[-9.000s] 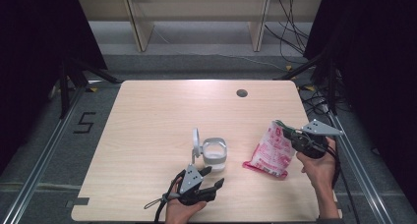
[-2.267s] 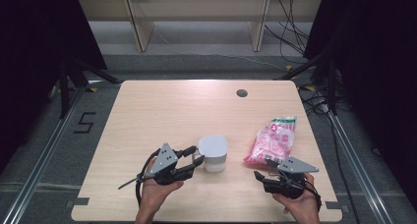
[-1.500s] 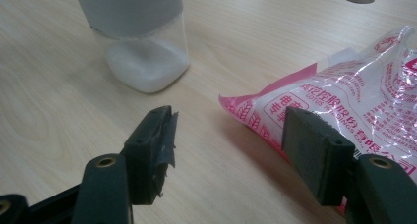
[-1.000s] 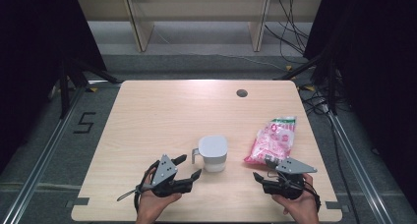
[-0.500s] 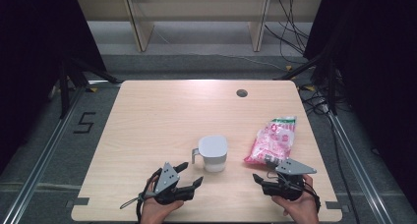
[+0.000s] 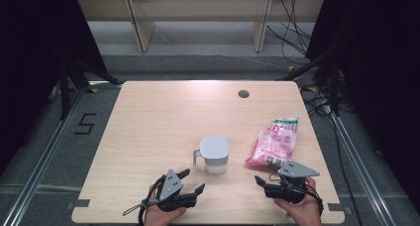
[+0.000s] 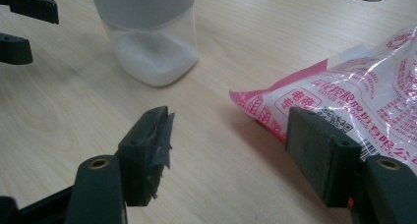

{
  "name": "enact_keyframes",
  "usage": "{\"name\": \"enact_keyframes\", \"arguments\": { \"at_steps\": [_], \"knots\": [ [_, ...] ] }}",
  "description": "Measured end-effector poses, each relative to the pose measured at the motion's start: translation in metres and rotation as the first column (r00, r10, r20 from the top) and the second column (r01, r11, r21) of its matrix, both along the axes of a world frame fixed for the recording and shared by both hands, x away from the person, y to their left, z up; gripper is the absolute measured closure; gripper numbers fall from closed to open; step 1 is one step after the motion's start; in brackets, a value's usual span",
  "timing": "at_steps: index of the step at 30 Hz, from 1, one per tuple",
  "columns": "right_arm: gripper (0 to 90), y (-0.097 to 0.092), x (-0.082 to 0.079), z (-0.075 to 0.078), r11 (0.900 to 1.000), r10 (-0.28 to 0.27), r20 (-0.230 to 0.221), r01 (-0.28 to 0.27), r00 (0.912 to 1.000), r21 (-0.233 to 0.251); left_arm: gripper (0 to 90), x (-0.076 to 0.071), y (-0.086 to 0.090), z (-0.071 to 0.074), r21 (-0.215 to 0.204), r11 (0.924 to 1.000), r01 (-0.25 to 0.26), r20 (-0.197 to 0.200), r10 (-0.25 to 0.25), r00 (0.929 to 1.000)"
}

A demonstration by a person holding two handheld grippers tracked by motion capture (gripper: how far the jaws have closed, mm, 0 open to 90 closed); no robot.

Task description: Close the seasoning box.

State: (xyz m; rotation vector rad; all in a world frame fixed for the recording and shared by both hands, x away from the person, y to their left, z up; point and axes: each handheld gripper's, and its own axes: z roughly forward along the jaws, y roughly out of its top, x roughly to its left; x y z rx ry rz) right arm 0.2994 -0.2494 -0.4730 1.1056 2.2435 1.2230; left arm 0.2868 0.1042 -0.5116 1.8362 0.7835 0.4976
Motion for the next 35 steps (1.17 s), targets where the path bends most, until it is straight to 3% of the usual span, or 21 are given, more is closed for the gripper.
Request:
{"name": "enact_keyframes", "arguments": {
  "at_steps": [2, 3, 4, 5, 7, 11, 12, 14, 15, 16, 18, 20, 21, 24, 28, 30, 31, 32, 33, 34, 35],
  "knots": [
    [34.3, -0.0015, 0.0012, -0.0001, 0.9999, 0.007, 0.015, -0.007, 0.9999, -0.015, 29.5, 0.0014, 0.0003, 0.0001, 0.018, 0.9994, 0.029, 0.027, -0.029, 0.9992],
    [34.3, -0.0018, 0.0012, -0.0001, 0.9998, 0.009, 0.013, -0.008, 0.9999, -0.018, 29.4, -0.0007, -0.0014, -0.0009, -0.003, 0.9998, 0.017, -0.009, -0.017, 0.9998],
    [34.3, -0.0016, 0.0016, -0.0005, 0.9998, 0.014, 0.015, -0.014, 0.9998, -0.016, 29.3, -0.0012, -0.0012, -0.0009, 0.003, 0.9999, 0.012, -0.014, -0.012, 0.9998],
    [34.4, -0.0014, 0.0006, 0.0002, 0.9998, 0.010, 0.009, -0.010, 0.9999, -0.019, 29.0, 0.0002, 0.0001, -0.0003, 0.019, 0.9995, 0.027, 0.015, -0.027, 0.9995],
    [34.4, -0.0009, 0.0001, 0.0004, 0.9998, 0.010, 0.013, -0.010, 0.9999, -0.017, 28.8, -0.0027, -0.0002, 0.0004, 0.000, 0.9999, 0.011, -0.007, -0.011, 0.9999],
    [34.3, 0.0002, -0.0003, -0.0003, 0.9994, 0.022, 0.012, -0.021, 0.9997, -0.027, 28.7, -0.0043, -0.0001, 0.0025, -0.002, 0.9998, 0.018, -0.004, -0.018, 0.9998],
    [34.3, 0.0004, -0.0001, -0.0005, 0.9992, 0.029, 0.011, -0.029, 0.9995, -0.027, 28.7, -0.0025, 0.0008, 0.0032, 0.017, 0.9993, 0.034, 0.027, -0.035, 0.9991],
    [34.2, 0.0010, -0.0006, -0.0014, 0.9991, 0.024, 0.006, -0.024, 0.9997, -0.036, 28.7, -0.0044, -0.0007, 0.0027, 0.000, 0.9998, 0.019, -0.007, -0.019, 0.9998],
    [34.2, 0.0013, -0.0002, -0.0019, 0.9989, 0.030, 0.015, -0.030, 0.9994, -0.035, 28.6, -0.0045, -0.0011, 0.0025, -0.002, 0.9998, 0.020, -0.010, -0.020, 0.9997],
    [34.2, 0.0028, -0.0025, -0.0016, 0.9995, 0.018, -0.016, -0.019, 0.9997, -0.026, 28.6, -0.0043, -0.0005, 0.0030, 0.012, 0.9996, 0.027, -0.005, -0.027, 0.9996],
    [34.1, 0.0018, 0.0004, -0.0030, 0.9985, 0.040, 0.020, -0.039, 0.9990, -0.039, 28.6, -0.0047, -0.0010, 0.0029, 0.007, 0.9997, 0.024, -0.014, -0.024, 0.9996],
    [34.1, 0.0028, -0.0012, -0.0031, 0.9989, 0.033, -0.010, -0.033, 0.9994, -0.033, 28.6, -0.0045, -0.0011, 0.0028, 0.013, 0.9996, 0.025, -0.009, -0.025, 0.9997],
    [34.0, 0.0019, 0.0007, -0.0035, 0.9977, 0.048, 0.021, -0.047, 0.9986, -0.049, 28.6, -0.0046, -0.0013, 0.0028, 0.012, 0.9996, 0.025, -0.011, -0.025, 0.9996],
    [33.9, 0.0021, 0.0008, -0.0037, 0.9976, 0.050, 0.021, -0.049, 0.9985, -0.050, 28.6, -0.0046, -0.0019, 0.0024, -0.014, 0.9996, 0.024, -0.013, -0.024, 0.9996],
    [33.7, 0.0037, -0.0016, -0.0039, 0.9984, 0.039, -0.019, -0.040, 0.9990, -0.040, 28.7, -0.0035, 0.0012, 0.0033, 0.021, 0.9993, 0.030, -0.012, -0.030, 0.9995],
    [33.6, 0.0035, 0.0004, -0.0052, 0.9979, 0.053, -0.009, -0.053, 0.9986, -0.038, 28.7, -0.0041, 0.0004, 0.0026, -0.002, 0.9998, 0.017, -0.023, -0.017, 0.9996],
    [33.5, 0.0029, 0.0007, -0.0050, 0.9973, 0.060, -0.007, -0.061, 0.9981, -0.043, 28.7, -0.0029, 0.0019, 0.0030, 0.011, 0.9994, 0.032, -0.012, -0.032, 0.9994],
    [33.5, 0.0044, -0.0008, -0.0057, 0.9982, 0.047, -0.025, -0.048, 0.9986, -0.036, 28.8, -0.0037, 0.0019, 0.0028, -0.001, 0.9999, 0.016, -0.023, -0.016, 0.9996],
    [33.3, 0.0032, 0.0013, -0.0067, 0.9966, 0.061, 0.000, -0.061, 0.9981, -0.056, 29.0, -0.0033, 0.0024, 0.0030, -0.008, 0.9999, 0.007, -0.015, -0.007, 0.9999],
    [33.1, 0.0041, 0.0010, -0.0074, 0.9965, 0.065, -0.028, -0.067, 0.9975, -0.051, 29.1, -0.0019, 0.0044, 0.0037, 0.014, 0.9998, 0.014, -0.005, -0.014, 0.9999],
    [33.1, 0.0042, 0.0015, -0.0087, 0.9960, 0.069, -0.035, -0.071, 0.9970, -0.056, 29.1, -0.0026, 0.0041, 0.0030, 0.001, 1.0000, 0.003, -0.025, -0.003, 0.9997]
  ]
}}
